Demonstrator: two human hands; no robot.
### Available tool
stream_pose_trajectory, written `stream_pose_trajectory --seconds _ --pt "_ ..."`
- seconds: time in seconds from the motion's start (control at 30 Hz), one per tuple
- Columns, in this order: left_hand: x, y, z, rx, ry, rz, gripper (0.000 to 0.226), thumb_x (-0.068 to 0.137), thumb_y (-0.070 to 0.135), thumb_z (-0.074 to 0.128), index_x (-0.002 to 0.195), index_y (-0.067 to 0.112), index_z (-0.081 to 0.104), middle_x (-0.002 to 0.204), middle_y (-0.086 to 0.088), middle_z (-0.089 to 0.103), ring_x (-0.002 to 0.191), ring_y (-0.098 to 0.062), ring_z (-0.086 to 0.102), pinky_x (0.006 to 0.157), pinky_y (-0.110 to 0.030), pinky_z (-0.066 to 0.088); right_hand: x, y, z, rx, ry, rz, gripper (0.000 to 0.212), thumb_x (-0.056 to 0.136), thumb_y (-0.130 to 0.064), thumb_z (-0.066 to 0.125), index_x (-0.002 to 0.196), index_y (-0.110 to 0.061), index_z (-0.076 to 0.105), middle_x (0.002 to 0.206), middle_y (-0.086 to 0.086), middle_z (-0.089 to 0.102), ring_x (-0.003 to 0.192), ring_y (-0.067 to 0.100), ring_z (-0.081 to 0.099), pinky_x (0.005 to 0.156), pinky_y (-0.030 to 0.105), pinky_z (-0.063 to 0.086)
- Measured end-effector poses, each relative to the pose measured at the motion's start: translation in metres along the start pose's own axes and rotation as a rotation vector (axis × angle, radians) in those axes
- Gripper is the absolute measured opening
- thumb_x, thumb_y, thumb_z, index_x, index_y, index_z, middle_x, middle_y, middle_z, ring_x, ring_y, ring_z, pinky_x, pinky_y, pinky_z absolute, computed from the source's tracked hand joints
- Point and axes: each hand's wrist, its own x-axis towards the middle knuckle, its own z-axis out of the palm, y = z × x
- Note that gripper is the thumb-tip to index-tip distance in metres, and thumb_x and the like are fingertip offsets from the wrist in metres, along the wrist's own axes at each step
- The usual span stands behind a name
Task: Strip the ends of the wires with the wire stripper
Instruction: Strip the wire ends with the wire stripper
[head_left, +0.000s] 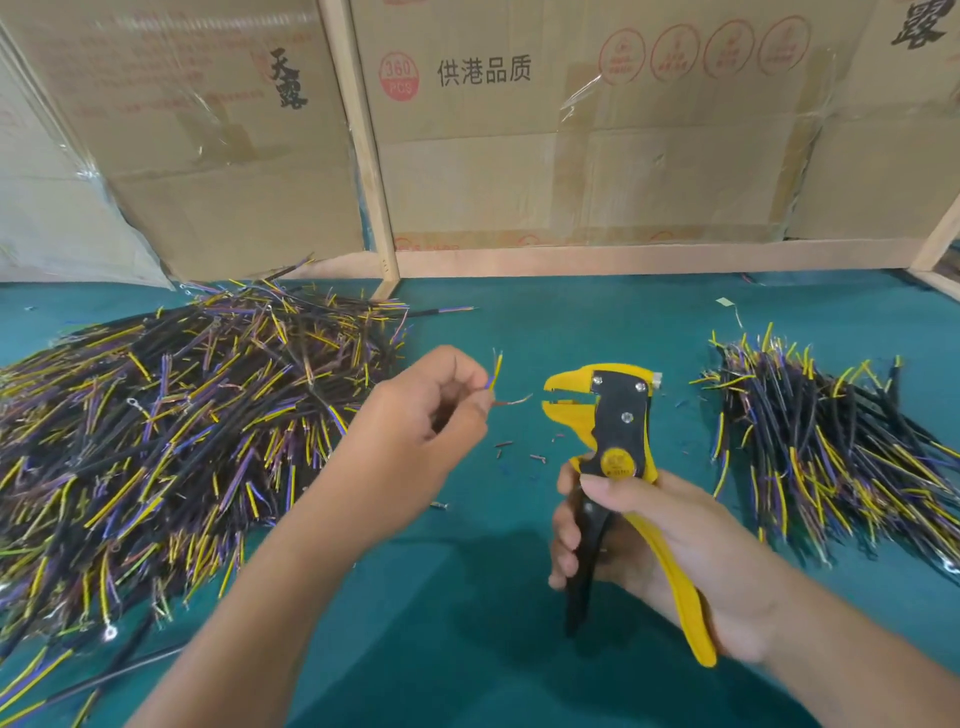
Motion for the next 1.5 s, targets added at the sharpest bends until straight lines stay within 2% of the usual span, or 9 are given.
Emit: stream_pose_trajectory --seconds 0.1,0.23,0.43,0.63,0.83,1.17,1.23,1.33,1.5 --pt "-0.002 0.0 0.004 -0.03 -0.045 0.017 0.007 0.091 0.037 0.053 0.089 0.03 0.054 0.062 0.009 0.046 0.054 -0.013 0.032 0.051 -0.025 0.03 0.0 -0.003 -0.001 0.006 0.039 -0.008 0.023 0.079 -0.021 0.069 0.095 -0.004 0.067 0.077 0.022 0.055 0.068 0.035 0.056 0.07 0.047 0.056" --pt "-0.002 0.002 0.006 -0.053 -0.07 0.007 0.014 0.086 0.046 0.049 0.094 0.035 0.051 0.07 -0.013 0.05 0.065 -0.039 0.041 0.058 -0.048 0.039 0.001 -0.005 0.0 0.022 0.052 -0.024 0.02 0.08 -0.02 0.068 0.092 -0.004 0.069 0.076 0.021 0.054 0.067 0.035 0.055 0.069 0.048 0.056" --pt "-0.002 -0.001 0.007 -0.012 -0.091 0.026 0.006 0.092 0.04 0.049 0.096 0.036 0.051 0.065 0.005 0.059 0.059 -0.029 0.041 0.051 -0.033 0.035 0.001 -0.004 -0.001 0.03 0.052 -0.026 0.018 0.08 -0.021 0.069 0.09 -0.006 0.07 0.076 0.021 0.055 0.067 0.035 0.055 0.07 0.048 0.056" --pt "-0.006 -0.003 0.011 -0.013 -0.136 0.003 0.01 0.091 0.026 0.053 0.088 0.034 0.048 0.069 -0.007 0.059 0.051 -0.009 0.034 0.047 -0.019 0.03 0.001 -0.005 0.0 0.048 0.081 -0.081 0.019 0.08 -0.02 0.067 0.091 -0.005 0.067 0.075 0.021 0.054 0.068 0.035 0.054 0.07 0.048 0.056" --pt "-0.005 -0.006 0.013 -0.004 -0.131 0.018 0.008 0.091 0.021 0.051 0.093 0.028 0.047 0.07 -0.009 0.051 0.062 -0.03 0.035 0.054 -0.037 0.031 -0.002 -0.006 -0.001 0.039 -0.02 -0.064 0.025 0.078 -0.024 0.074 0.094 -0.005 0.068 0.077 0.021 0.054 0.068 0.035 0.055 0.071 0.048 0.055" --pt "-0.003 -0.001 0.017 0.048 -0.031 0.111 0.011 0.099 0.016 0.051 0.1 0.027 0.051 0.084 0.007 0.068 0.063 -0.01 0.048 0.058 -0.014 0.036 -0.003 -0.002 -0.003 -0.039 -0.082 0.008 0.034 0.078 -0.028 0.075 0.099 -0.005 0.063 0.078 0.021 0.054 0.07 0.035 0.054 0.074 0.05 0.052" --pt "-0.004 0.001 0.019 0.056 -0.023 0.124 0.009 0.098 0.016 0.052 0.1 0.025 0.053 0.088 0.008 0.068 0.068 -0.016 0.054 0.06 -0.017 0.04 -0.004 -0.002 -0.003 -0.037 -0.079 0.009 0.034 0.077 -0.028 0.076 0.099 -0.005 0.063 0.078 0.022 0.054 0.07 0.035 0.054 0.074 0.05 0.052" --pt "-0.004 0.002 0.02 0.056 -0.028 0.131 0.008 0.098 0.017 0.053 0.099 0.025 0.053 0.09 0.009 0.067 0.072 -0.031 0.055 0.065 -0.039 0.044 -0.004 -0.002 -0.003 -0.042 -0.091 0.008 0.032 0.077 -0.028 0.076 0.097 -0.006 0.065 0.078 0.022 0.054 0.07 0.035 0.054 0.075 0.051 0.052" --pt "-0.005 0.0 0.022 0.038 -0.022 0.11 0.009 0.097 0.021 0.053 0.099 0.029 0.052 0.082 -0.001 0.061 0.066 -0.027 0.047 0.062 -0.044 0.04 -0.004 0.0 -0.004 -0.049 -0.107 0.012 0.031 0.077 -0.028 0.077 0.097 -0.007 0.066 0.079 0.022 0.054 0.071 0.035 0.054 0.076 0.051 0.051"
